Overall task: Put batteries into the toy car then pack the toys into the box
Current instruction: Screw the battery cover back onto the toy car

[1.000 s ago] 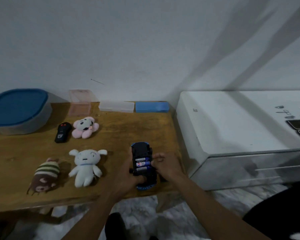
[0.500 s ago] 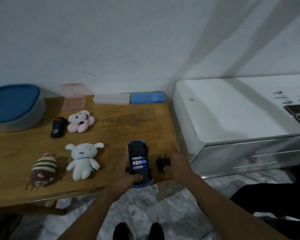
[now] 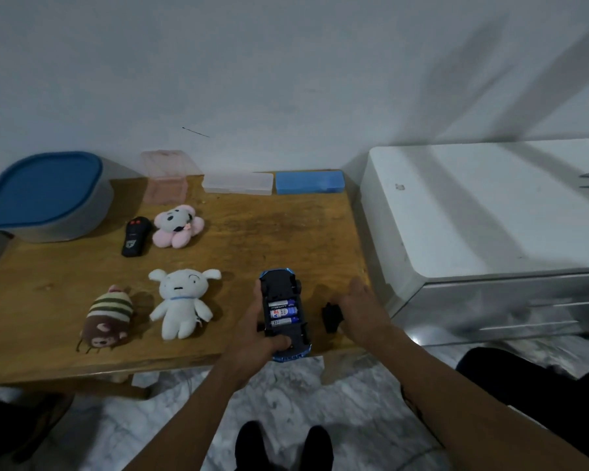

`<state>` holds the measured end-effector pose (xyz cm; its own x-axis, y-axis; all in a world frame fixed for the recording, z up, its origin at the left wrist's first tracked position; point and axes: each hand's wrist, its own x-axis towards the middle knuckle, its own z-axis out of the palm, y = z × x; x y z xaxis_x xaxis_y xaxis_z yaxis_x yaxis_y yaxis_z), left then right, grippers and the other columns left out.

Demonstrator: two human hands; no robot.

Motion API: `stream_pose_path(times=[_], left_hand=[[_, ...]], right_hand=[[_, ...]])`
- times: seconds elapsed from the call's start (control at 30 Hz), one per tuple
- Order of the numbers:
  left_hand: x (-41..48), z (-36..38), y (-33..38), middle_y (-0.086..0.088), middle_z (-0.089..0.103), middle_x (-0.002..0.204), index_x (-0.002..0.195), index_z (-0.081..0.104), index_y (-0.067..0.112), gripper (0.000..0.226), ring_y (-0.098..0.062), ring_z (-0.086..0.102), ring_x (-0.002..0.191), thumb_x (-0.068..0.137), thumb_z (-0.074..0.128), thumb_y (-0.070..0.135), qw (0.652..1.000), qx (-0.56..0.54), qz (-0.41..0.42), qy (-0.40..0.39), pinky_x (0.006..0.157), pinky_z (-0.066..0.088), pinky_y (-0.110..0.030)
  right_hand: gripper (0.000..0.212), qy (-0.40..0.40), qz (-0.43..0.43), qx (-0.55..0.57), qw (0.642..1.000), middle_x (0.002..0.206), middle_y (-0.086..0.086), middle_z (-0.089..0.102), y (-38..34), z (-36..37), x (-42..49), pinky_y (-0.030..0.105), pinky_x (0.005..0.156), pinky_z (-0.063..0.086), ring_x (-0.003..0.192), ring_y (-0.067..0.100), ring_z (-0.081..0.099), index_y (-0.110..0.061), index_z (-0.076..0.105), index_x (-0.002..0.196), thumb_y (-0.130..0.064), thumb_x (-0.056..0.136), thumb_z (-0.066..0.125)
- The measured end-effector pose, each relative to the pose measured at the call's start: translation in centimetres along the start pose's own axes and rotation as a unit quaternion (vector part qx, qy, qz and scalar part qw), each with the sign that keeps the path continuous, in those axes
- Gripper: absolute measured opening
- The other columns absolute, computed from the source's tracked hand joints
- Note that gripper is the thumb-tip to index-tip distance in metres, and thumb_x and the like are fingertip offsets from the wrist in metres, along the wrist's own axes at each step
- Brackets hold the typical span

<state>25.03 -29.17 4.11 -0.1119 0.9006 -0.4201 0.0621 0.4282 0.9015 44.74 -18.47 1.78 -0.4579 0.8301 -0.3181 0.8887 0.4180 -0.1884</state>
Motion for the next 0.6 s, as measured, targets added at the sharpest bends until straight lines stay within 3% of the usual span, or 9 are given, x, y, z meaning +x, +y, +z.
stream_pose_path(times=[0.1,0.27,0.4,0.5,0.6], left_hand=[[-0.1,0.0,-0.1,0.016,0.061,0.119,0.148,0.002,0.046,0.112,-0.009,0.062,0.108,0.078,0.068,-0.011,1.000,-0.004,-0.002,0.005,0.088,0.054,-0.034],[0.3,-0.9,0.0,0.010,0.065,0.120,0.148,0.006,0.047,0.112,-0.013,0.064,0.107,0.076,0.068,-0.012,1.000,-0.013,0.011,-0.006,0.094,0.053,-0.044],[1.0,-1.9,0.3,0.010,0.066,0.117,0.144,0.008,0.054,0.113,-0.011,0.065,0.105,0.075,0.068,-0.012,1.000,-0.011,0.006,-0.025,0.092,0.054,-0.044],[1.5,-2.8,0.5,0.009,0.067,0.118,0.141,0.010,0.060,0.113,-0.012,0.065,0.107,0.072,0.072,-0.005,0.999,0.006,0.009,-0.044,0.094,0.053,-0.045],[1.9,-3.5,0.5,0.013,0.065,0.121,0.143,0.006,0.058,0.115,-0.010,0.062,0.111,0.069,0.074,0.001,0.998,0.019,0.008,-0.056,0.098,0.050,-0.046]], right_hand=[[0.059,0.017,-0.012,-0.036,0.999,0.132,0.015,0.033,-0.3,-0.1,-0.4,0.045,0.095,0.046,0.121,0.036,0.034,-0.023,0.046,0.133,-0.012,0.079,0.069],[0.045,0.007,-0.009,0.000,1.000,0.125,0.013,0.042,-0.4,-0.2,-0.8,0.040,0.090,0.046,0.117,0.034,0.042,-0.017,0.050,0.129,-0.003,0.087,0.057],[0.036,0.001,0.002,0.014,1.000,0.111,0.012,0.051,-0.5,-1.0,-0.4,0.027,0.071,0.042,0.098,0.030,0.053,-0.012,0.059,0.119,0.002,0.087,0.052],[0.018,-0.002,0.017,-0.004,1.000,0.088,0.008,0.042,-1.1,-1.6,0.0,0.016,0.049,0.032,0.074,0.020,0.043,-0.005,0.058,0.096,0.004,0.083,0.052],[0.023,-0.009,0.041,0.024,0.999,0.089,0.013,0.052,-0.9,-2.1,0.1,0.022,0.056,0.036,0.072,0.019,0.047,0.001,0.062,0.096,0.009,0.084,0.044]])
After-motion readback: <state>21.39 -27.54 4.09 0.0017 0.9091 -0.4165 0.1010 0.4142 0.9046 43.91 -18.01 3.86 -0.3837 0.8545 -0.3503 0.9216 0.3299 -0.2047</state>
